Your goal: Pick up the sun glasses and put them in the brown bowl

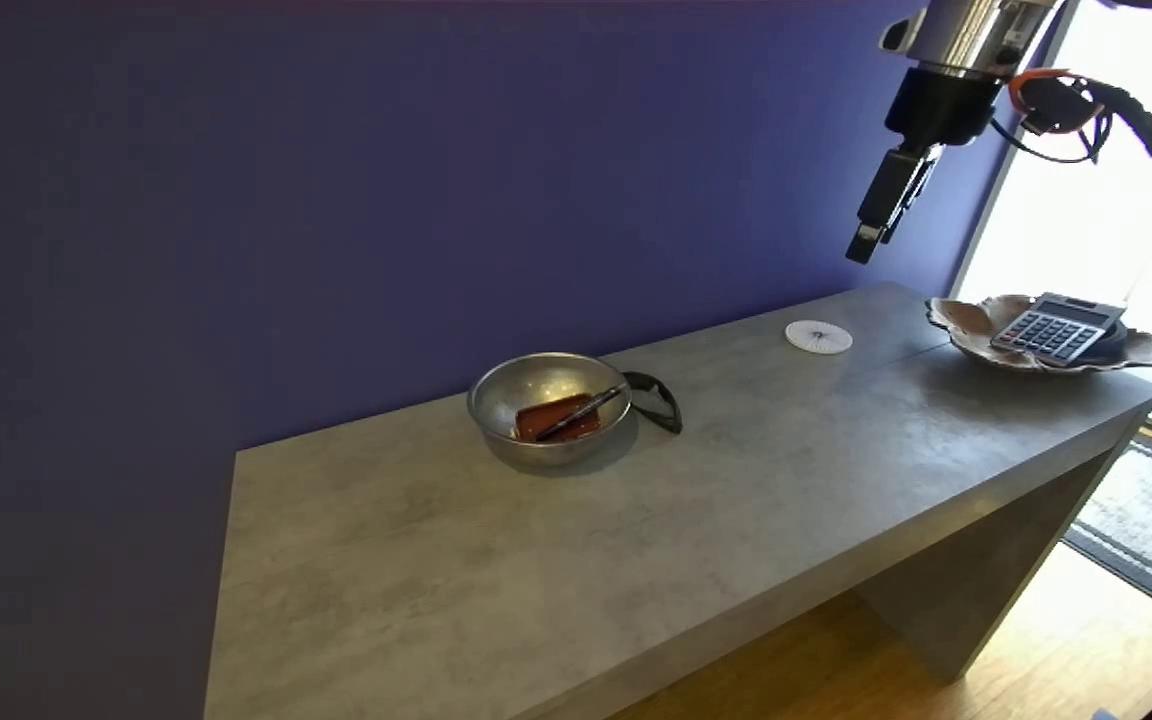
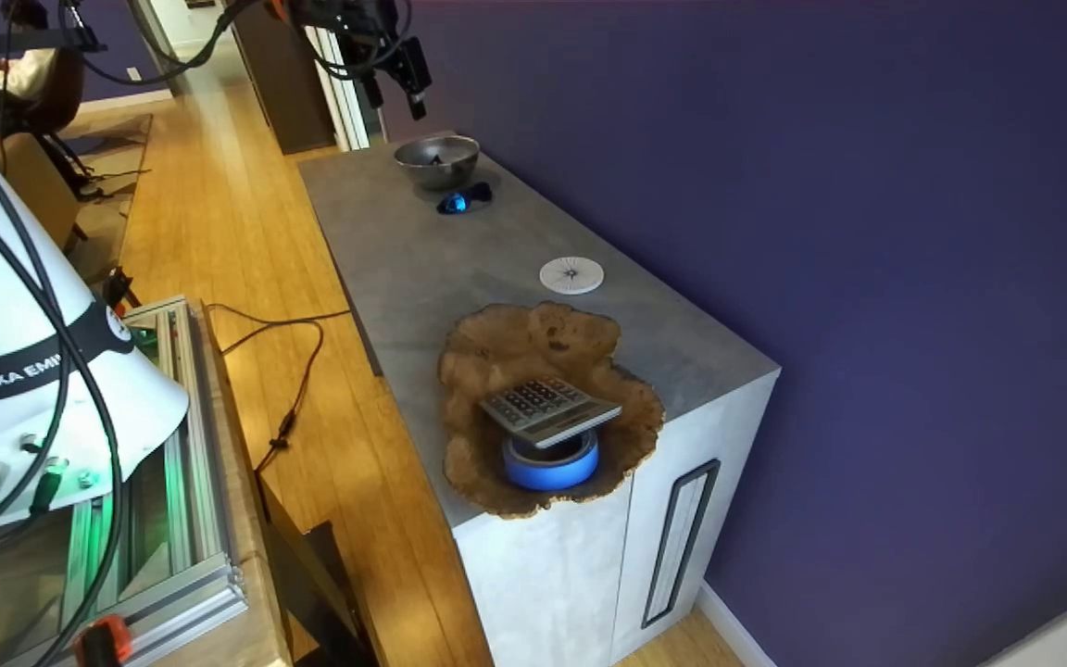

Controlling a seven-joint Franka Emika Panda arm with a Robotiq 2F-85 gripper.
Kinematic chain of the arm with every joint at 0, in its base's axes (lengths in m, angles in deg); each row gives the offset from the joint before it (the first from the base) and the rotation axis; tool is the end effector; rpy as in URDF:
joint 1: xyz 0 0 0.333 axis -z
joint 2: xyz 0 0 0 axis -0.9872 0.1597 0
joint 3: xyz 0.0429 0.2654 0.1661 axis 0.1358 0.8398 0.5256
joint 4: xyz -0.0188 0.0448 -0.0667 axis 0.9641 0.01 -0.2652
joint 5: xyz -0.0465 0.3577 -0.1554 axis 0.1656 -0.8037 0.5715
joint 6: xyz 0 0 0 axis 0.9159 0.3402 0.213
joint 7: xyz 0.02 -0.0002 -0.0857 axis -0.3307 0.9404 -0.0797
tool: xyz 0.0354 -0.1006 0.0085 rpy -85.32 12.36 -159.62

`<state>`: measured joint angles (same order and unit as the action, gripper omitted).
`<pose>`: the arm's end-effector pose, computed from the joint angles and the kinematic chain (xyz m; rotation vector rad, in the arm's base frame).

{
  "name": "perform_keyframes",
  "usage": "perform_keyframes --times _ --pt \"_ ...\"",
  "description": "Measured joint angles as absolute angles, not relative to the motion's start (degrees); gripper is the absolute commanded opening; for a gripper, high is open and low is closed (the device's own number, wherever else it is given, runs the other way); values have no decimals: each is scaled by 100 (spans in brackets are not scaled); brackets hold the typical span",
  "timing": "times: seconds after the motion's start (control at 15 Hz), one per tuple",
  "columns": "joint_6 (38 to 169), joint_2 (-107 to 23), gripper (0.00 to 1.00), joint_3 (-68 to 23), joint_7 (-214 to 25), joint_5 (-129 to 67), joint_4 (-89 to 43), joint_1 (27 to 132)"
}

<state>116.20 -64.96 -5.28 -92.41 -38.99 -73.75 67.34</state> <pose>0.4274 0.2098 0.3450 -3.0094 -0.5284 -0.2668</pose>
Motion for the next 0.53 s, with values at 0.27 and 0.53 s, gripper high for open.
perform_keyframes --times 0.27,0.53 --pt "11875 -6123 100 -318 -10534 -3075 -7199 6832" --pt "12068 -5065 100 -354 -12281 -1237 -6487 6782"
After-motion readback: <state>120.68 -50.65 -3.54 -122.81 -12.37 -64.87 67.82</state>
